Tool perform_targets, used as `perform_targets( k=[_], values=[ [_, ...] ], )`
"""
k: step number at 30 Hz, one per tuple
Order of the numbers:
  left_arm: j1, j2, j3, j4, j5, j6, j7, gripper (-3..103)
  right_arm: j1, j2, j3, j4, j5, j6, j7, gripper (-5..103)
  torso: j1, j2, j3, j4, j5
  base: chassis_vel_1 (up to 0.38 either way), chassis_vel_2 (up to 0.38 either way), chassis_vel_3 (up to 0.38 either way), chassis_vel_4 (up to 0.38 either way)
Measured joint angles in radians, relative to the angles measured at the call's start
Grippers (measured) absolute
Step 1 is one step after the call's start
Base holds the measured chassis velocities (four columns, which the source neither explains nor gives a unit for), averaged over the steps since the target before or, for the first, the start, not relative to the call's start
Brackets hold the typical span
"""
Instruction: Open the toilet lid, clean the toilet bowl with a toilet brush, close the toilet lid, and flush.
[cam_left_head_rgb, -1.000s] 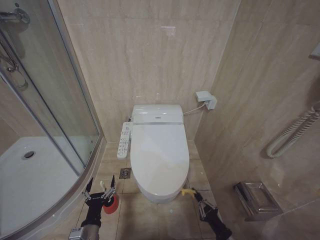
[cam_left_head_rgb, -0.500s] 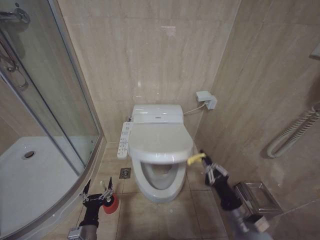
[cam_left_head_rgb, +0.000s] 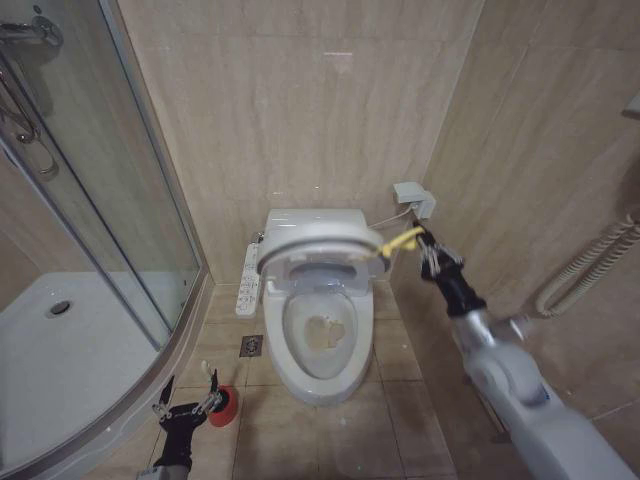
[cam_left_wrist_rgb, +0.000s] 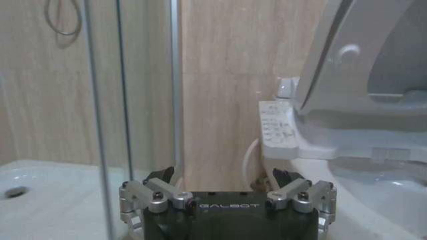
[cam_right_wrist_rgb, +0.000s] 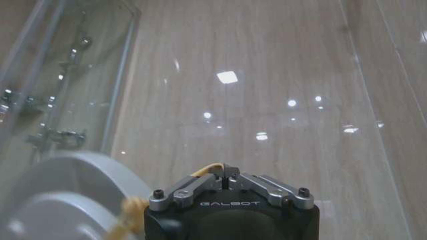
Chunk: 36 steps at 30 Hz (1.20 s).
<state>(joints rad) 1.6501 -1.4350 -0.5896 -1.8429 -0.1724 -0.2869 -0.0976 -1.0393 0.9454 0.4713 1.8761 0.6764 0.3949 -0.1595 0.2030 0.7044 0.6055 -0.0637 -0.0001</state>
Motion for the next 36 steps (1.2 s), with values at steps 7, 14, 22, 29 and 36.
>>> perform_targets(
  k=[7, 14, 22, 29, 36],
  values=[
    [0.016, -0.003, -0.053, 0.009, 0.003, -0.008, 0.0, 100, 0.381, 0.032, -0.175, -0.381, 0.037, 0.016, -0.059, 1, 0.0, 0.0, 0.0, 0.0001, -0.0001, 0.0, 0.0, 0.0, 0.0],
    [0.008, -0.002, -0.059, 0.03, 0.003, -0.011, 0.0, 100, 0.574, 0.074, -0.256, -0.595, 0.103, -0.027, -0.106, 1, 0.0, 0.0, 0.0, -0.0007, 0.0, 0.0, 0.0, 0.0, 0.0],
    [-0.007, 0.002, -0.056, 0.058, -0.004, -0.022, 0.0, 100, 0.737, 0.106, -0.307, -0.734, 0.128, -0.07, -0.141, 1, 0.0, 0.0, 0.0, -0.0006, 0.0, 0.0, 0.0, 0.0, 0.0],
    [-0.025, 0.015, -0.059, 0.07, -0.017, -0.023, 0.0, 100, 0.851, 0.15, -0.326, -0.902, 0.13, -0.108, -0.168, 1, 0.0, 0.0, 0.0, 0.0006, 0.0, 0.0, 0.0, 0.0, 0.0],
    [-0.04, 0.028, -0.054, 0.076, -0.027, -0.021, 0.001, 100, 0.91, 0.206, -0.303, -1.036, 0.087, -0.139, -0.183, 1, 0.0, 0.0, 0.0, 0.0, -0.0002, 0.0, 0.0, 0.0, 0.0]
  ],
)
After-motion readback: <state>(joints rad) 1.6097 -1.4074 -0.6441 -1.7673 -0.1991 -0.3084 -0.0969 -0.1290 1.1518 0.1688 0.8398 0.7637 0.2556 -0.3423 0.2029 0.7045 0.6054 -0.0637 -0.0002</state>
